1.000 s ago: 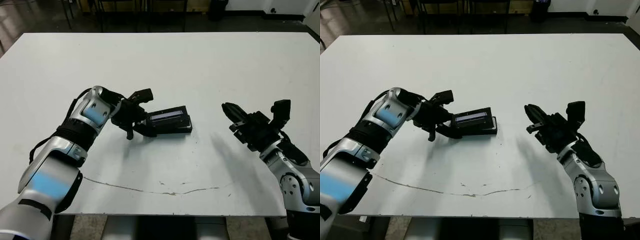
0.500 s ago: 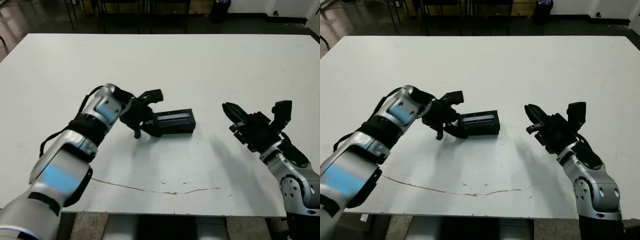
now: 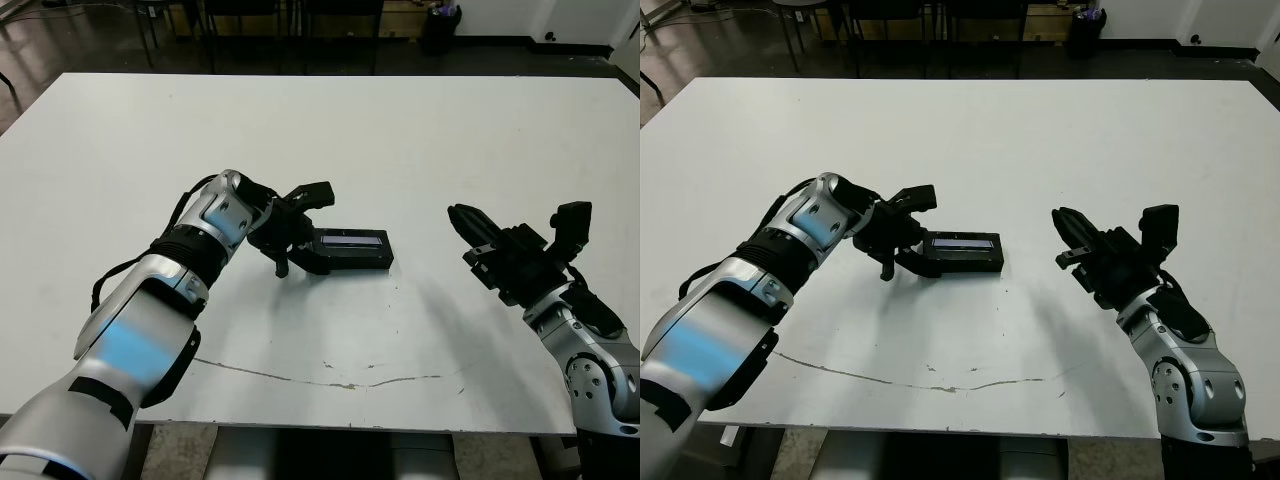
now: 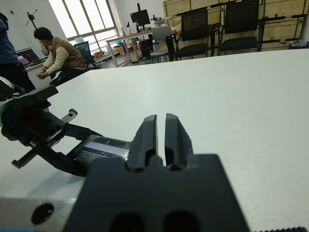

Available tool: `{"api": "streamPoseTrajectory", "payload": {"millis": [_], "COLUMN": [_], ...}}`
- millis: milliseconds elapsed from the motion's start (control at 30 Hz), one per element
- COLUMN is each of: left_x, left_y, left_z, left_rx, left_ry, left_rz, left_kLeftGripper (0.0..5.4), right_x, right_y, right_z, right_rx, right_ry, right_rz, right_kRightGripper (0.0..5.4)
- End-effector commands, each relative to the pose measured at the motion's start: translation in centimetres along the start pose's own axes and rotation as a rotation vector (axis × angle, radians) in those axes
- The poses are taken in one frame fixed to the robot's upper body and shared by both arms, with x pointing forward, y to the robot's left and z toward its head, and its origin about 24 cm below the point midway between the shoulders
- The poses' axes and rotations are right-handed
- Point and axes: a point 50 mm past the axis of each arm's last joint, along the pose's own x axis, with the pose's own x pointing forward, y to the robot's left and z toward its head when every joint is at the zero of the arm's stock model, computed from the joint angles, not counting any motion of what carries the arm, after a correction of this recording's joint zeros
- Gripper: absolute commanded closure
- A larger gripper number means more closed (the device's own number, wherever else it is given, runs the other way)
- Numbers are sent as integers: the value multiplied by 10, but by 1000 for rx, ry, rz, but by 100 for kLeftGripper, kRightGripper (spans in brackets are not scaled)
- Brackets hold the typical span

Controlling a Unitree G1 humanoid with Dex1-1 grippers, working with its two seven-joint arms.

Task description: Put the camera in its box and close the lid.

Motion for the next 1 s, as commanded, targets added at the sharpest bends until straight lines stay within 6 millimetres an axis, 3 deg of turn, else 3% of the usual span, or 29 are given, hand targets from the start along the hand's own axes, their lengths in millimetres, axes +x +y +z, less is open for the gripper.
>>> {"api": "streamPoseTrajectory", "payload": {"millis": [33,167,433,633,867,1000], "left_x": [51,50,44,35,21,9], "left_y": [-30,-31,-27,-25,-21,-19], "left_z": [-20,-21,-31,-40,-65,-82], "left_rx": [-50,-40,-24,50,42,41], "left_ry": [36,50,60,66,102,135], "left_rz": [-162,-199,-174,-166,-144,-114], "left_kLeftGripper": [416,347,328,219,62,3], "right_x": [-2,-2,0,2,2,3], "right_y": [-1,-1,-1,-1,-2,-3], "right_z": [-2,-2,-2,-2,-3,-3], "right_rx": [-5,-6,-1,3,1,4], "right_ry": [27,26,23,21,24,24], "right_rz": [-17,-14,-11,-5,-7,-5], "right_kRightGripper": [540,540,540,540,540,540]}}
